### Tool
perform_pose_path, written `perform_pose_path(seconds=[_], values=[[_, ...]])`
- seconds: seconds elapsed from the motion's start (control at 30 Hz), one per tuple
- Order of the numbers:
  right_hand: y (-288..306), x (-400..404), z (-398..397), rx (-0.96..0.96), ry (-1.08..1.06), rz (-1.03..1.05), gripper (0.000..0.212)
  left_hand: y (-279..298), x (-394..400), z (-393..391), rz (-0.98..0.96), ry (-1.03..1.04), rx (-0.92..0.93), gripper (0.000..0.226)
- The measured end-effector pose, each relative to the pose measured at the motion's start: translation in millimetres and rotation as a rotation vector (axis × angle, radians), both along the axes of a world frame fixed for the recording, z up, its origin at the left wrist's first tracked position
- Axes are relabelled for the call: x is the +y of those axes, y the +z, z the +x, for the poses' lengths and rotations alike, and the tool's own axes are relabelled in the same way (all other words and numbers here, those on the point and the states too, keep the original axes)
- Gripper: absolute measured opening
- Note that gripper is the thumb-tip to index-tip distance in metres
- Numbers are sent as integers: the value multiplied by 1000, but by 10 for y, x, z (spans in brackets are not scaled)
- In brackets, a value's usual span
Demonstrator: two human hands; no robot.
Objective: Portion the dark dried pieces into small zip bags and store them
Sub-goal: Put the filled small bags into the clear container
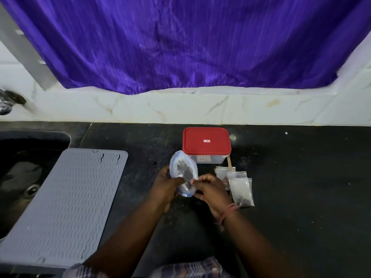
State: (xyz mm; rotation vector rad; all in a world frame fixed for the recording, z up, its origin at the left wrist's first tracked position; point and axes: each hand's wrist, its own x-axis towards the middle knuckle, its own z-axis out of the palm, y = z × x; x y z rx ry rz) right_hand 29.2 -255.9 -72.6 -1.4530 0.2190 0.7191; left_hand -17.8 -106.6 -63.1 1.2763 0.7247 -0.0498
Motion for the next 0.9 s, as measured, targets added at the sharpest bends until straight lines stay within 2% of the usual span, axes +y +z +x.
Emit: perform_pose_path(seconds=[0.07,0.17,0.23,0.3,0.4,0.43,0.5,0.53,0.57,0.63,0.7,0.77,0.8,0.87,0.9], values=[[20,-25,-50,90,1,148,13,-10,-10,-85,186,-41,57,44],[-14,-54,-161,140,-12,237,19,-15,6,-159,588,-114,143,39],[-35,-53,-217,104,-9,185,27,4,1,-203,777,-205,178,40],[-42,-45,-223,45,-1,68,33,69,-13,-217,870,-236,136,39],[-19,-16,-171,-73,-9,-72,31,122,35,-164,825,-201,-11,39],[-18,3,-147,-145,-25,-148,27,133,62,-141,705,-171,-45,42],[-32,50,-106,-304,-102,-327,19,208,38,-106,269,-82,-77,52],[-31,74,-103,-370,-145,-385,17,236,-7,-94,123,-52,-84,54],[-32,92,-115,-441,-169,-424,17,256,-56,-99,97,-43,-90,50],[-20,137,-156,-599,-181,-432,20,270,-132,-134,204,-26,-38,25],[4,183,-200,-669,-193,-347,23,232,-133,-177,258,28,63,3],[39,209,-209,-625,-198,-204,26,165,-53,-183,287,83,89,4],[40,208,-183,-568,-188,-133,36,161,-10,-173,360,92,78,7],[29,173,-87,-472,-84,-89,66,179,55,-130,593,40,40,20],[43,140,-42,-462,-9,-74,72,194,80,-113,743,-19,27,24]])
